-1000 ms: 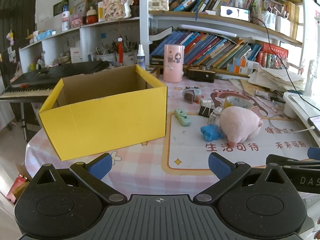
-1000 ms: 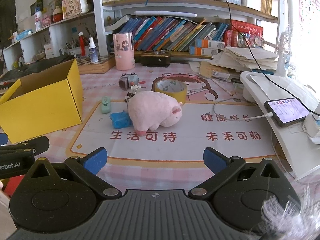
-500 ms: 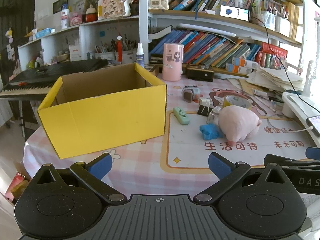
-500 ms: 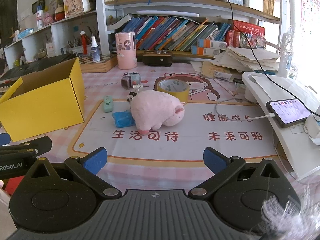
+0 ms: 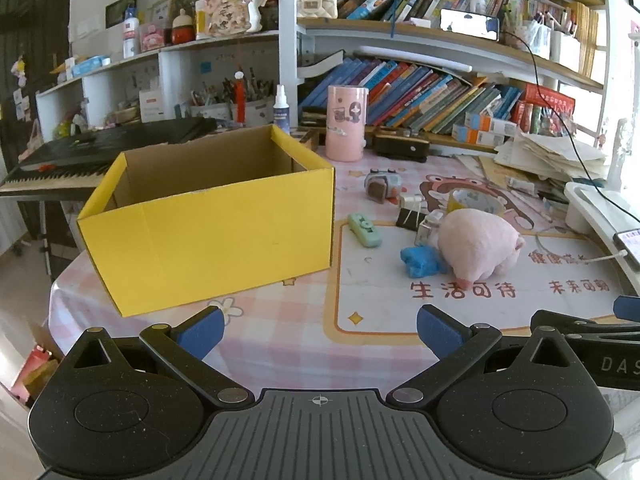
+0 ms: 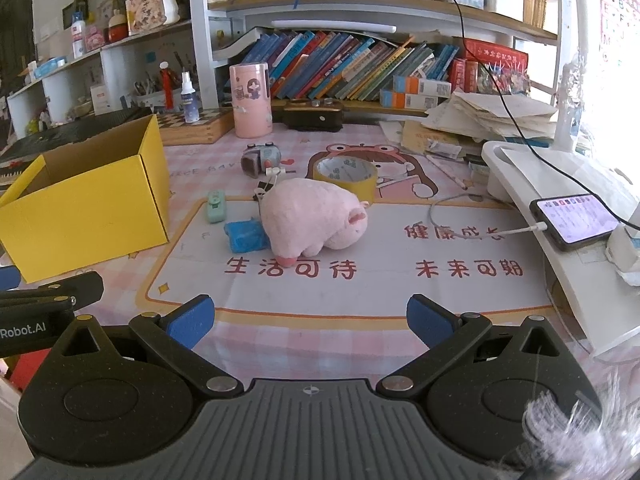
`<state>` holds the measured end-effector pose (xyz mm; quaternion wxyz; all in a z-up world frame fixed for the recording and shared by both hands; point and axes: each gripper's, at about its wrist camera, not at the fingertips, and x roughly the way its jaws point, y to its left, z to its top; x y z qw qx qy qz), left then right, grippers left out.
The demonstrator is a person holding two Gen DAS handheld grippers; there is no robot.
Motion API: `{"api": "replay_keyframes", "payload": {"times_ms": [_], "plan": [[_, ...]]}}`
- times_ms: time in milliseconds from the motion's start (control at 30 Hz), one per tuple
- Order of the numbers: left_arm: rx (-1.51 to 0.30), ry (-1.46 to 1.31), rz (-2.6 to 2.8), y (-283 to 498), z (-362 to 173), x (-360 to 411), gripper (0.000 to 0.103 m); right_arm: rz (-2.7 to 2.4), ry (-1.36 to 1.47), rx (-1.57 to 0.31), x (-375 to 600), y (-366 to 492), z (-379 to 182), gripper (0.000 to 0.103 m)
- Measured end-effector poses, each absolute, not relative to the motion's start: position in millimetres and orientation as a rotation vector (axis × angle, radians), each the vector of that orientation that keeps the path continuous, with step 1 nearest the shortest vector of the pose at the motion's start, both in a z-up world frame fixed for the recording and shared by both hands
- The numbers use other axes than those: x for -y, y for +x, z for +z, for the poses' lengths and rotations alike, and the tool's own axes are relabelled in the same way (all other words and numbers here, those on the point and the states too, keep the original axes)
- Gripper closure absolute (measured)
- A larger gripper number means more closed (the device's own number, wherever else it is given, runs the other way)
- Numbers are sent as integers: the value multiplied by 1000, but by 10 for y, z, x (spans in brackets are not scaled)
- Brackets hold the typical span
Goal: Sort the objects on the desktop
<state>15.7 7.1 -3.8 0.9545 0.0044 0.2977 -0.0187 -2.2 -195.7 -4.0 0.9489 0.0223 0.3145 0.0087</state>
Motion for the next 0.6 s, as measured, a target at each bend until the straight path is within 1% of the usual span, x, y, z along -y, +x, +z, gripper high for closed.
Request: {"api": "replay_keyframes", "payload": {"times_ms": [300,600], "plan": [[-588,-12,-10,139,-20,-143,0,23,29,-637,1921,-31,-33,0],[-616,-10,11,192,-48,-171,0,27,23,-638,1880,-6,-34,0]]}}
